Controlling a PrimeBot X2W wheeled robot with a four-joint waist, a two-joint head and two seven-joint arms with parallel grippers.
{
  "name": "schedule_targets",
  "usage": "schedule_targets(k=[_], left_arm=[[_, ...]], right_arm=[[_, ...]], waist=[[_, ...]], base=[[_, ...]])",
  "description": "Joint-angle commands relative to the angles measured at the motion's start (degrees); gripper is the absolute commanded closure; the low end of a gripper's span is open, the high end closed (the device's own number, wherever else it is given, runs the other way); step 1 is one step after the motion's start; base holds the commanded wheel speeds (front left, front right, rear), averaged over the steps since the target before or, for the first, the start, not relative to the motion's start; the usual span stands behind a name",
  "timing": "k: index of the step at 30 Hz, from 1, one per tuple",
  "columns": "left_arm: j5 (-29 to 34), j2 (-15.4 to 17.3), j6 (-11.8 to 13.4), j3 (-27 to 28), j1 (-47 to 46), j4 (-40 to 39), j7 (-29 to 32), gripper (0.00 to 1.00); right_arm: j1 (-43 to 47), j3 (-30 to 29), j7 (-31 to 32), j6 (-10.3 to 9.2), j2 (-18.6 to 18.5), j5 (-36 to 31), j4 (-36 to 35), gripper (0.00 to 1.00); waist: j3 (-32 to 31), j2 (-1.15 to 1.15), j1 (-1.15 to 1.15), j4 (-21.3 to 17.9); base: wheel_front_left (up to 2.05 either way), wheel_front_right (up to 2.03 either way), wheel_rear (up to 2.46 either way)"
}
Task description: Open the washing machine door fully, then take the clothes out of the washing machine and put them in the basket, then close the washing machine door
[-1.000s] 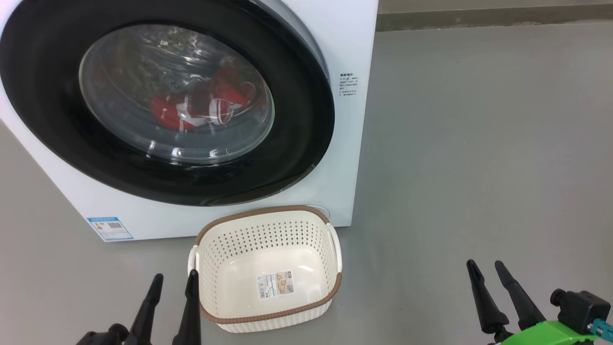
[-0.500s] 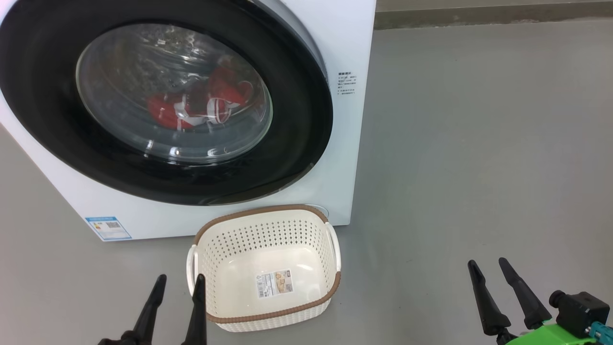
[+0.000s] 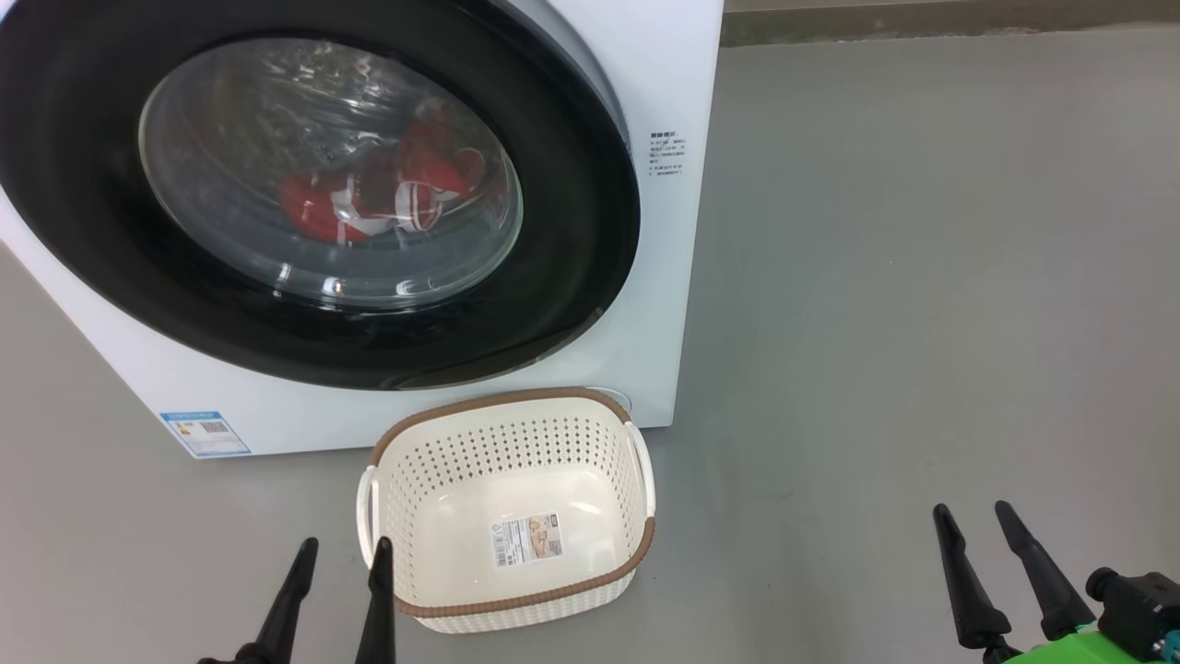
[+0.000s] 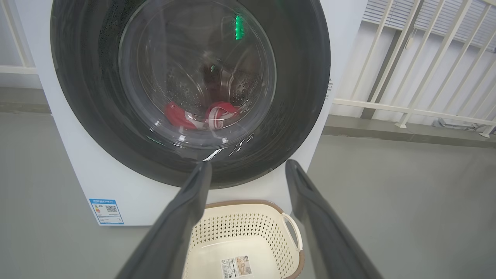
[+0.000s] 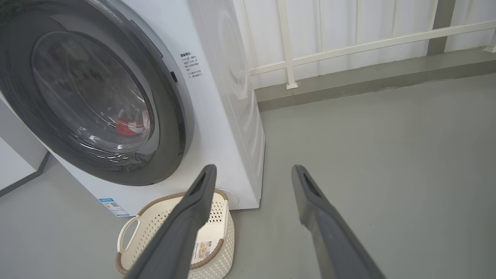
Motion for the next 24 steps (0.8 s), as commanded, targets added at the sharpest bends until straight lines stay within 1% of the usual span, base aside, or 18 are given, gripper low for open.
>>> schedule_targets(k=[1, 9, 24], left_arm=[[-0.3, 0.3, 0.1, 1.9, -1.0, -0.9, -0.7, 0.00], [-1.0, 0.3, 0.1, 2.5, -1.6, -0.4, -0.7, 0.00], [-0.8, 0.3, 0.8, 2.4, -1.6, -1.1, -0.7, 0.00]], right_arm=[[-0.3, 0.5, -0.7, -0.04, -0.8, -0.4, -1.1, 0.00], [0.1, -0.7, -0.7, -0.04, -0.5, -0.5, -0.8, 0.00], [0.1, -0.7, -0.7, -0.04, -0.2, -0.7, -1.0, 0.00]], waist=[[0.1, 0.00, 0.00, 0.0], [0.6, 0.00, 0.00, -0.1], [0.6, 0.00, 0.00, 0.1]], base=[[0.00, 0.00, 0.00], [0.00, 0.00, 0.00], [0.00, 0.00, 0.00]])
